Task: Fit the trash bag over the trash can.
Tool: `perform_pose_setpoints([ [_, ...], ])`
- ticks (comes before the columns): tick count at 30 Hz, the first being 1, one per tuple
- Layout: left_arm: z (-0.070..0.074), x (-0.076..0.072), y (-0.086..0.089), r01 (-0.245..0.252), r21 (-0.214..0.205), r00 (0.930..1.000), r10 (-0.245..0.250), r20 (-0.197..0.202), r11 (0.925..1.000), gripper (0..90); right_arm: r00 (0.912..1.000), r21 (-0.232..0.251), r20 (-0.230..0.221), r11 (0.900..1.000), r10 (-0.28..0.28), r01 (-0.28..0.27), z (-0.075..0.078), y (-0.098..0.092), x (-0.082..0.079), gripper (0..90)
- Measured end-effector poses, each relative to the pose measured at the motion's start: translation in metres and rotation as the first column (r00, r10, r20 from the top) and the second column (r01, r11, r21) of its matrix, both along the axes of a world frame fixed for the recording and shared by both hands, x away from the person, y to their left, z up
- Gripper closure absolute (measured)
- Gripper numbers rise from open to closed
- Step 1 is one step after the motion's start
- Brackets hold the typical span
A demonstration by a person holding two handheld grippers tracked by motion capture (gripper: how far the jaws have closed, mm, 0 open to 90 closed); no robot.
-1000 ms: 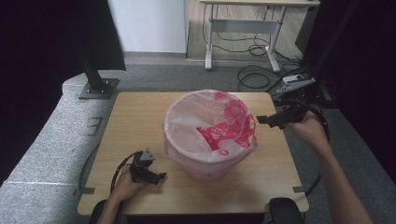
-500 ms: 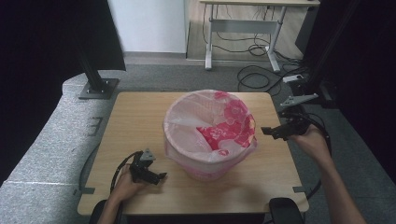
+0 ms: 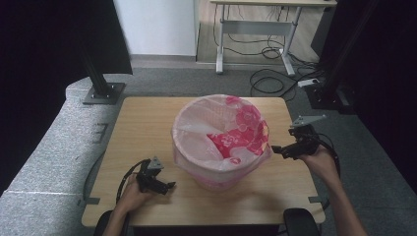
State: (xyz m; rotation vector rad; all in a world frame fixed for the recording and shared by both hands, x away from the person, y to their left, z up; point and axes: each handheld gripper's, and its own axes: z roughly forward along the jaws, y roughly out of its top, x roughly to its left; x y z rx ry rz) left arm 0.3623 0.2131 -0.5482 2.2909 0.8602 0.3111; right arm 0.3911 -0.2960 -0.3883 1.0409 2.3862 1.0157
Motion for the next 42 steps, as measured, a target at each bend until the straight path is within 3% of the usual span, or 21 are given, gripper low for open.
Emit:
perform_pose_setpoints([
  [21, 0.0, 0.0, 0.0, 0.001, 0.0, 1.0, -0.001, 0.0, 1.0, 0.0, 0.9994, -0.064, -0.035, 0.9979, -0.001, -0.001, -0.076, 0.015, -0.007, 0.0],
  [30, 0.0, 0.0, 0.0, 0.001, 0.004, 1.0, -0.001, 0.0, 1.0, 0.0, 0.9989, -0.067, -0.047, 0.9978, 0.0, -0.003, -0.114, 0.024, -0.009, 0.0],
  [42, 0.0, 0.0, 0.0, 0.0, 0.004, 1.0, 0.0, 0.0, 1.0, 0.0, 0.9994, -0.058, -0.029, 0.9982, -0.018, 0.016, -0.155, 0.019, -0.016, 0.0],
])
